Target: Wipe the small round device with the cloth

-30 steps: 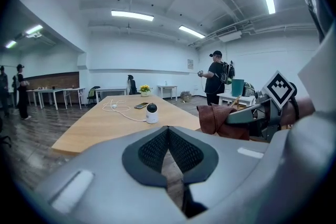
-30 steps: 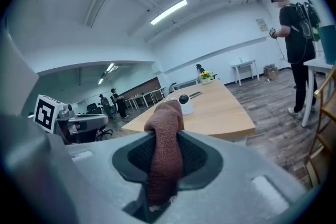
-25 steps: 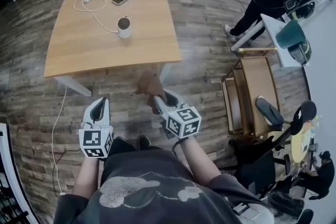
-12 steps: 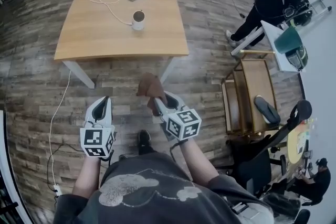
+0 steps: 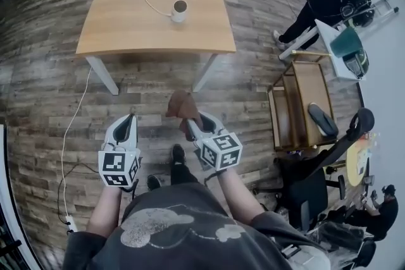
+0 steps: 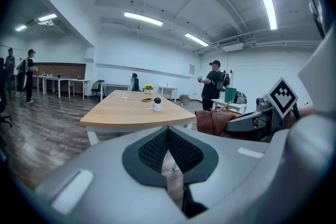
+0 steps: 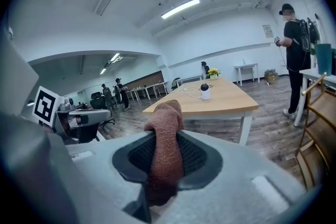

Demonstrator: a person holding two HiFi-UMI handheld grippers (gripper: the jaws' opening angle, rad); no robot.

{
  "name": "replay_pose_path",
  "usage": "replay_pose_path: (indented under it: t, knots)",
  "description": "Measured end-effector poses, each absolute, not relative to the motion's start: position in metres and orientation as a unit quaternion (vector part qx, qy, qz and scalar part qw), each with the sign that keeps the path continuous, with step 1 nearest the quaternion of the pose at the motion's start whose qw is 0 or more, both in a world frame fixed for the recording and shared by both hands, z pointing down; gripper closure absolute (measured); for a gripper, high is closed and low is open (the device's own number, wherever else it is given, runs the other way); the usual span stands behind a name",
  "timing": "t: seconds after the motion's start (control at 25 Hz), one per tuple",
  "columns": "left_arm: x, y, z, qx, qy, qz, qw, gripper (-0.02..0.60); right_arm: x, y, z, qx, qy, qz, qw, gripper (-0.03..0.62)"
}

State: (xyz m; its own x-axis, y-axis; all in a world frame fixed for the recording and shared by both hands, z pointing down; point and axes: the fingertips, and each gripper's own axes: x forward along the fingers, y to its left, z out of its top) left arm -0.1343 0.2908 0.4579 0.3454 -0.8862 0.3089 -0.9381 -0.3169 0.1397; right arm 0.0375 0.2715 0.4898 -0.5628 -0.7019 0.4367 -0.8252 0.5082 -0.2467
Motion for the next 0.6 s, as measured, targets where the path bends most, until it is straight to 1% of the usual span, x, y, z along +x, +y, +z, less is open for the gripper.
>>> replay_pose_path:
  t: [0.24, 0.6]
  knots:
    - [-0.146, 0.309, 0.462, 0.81, -0.561, 0.085, 0.15, 0.563, 0.036, 0.296, 0.498, 0.466, -0.843, 0.223, 0.148, 0.514]
    - [-0.162, 0.344, 0.46, 0.805, -0.568, 0.077, 0.152, 0.563, 0.01, 0.324, 0.491, 0.454, -0.853, 0.21, 0.146, 0.516]
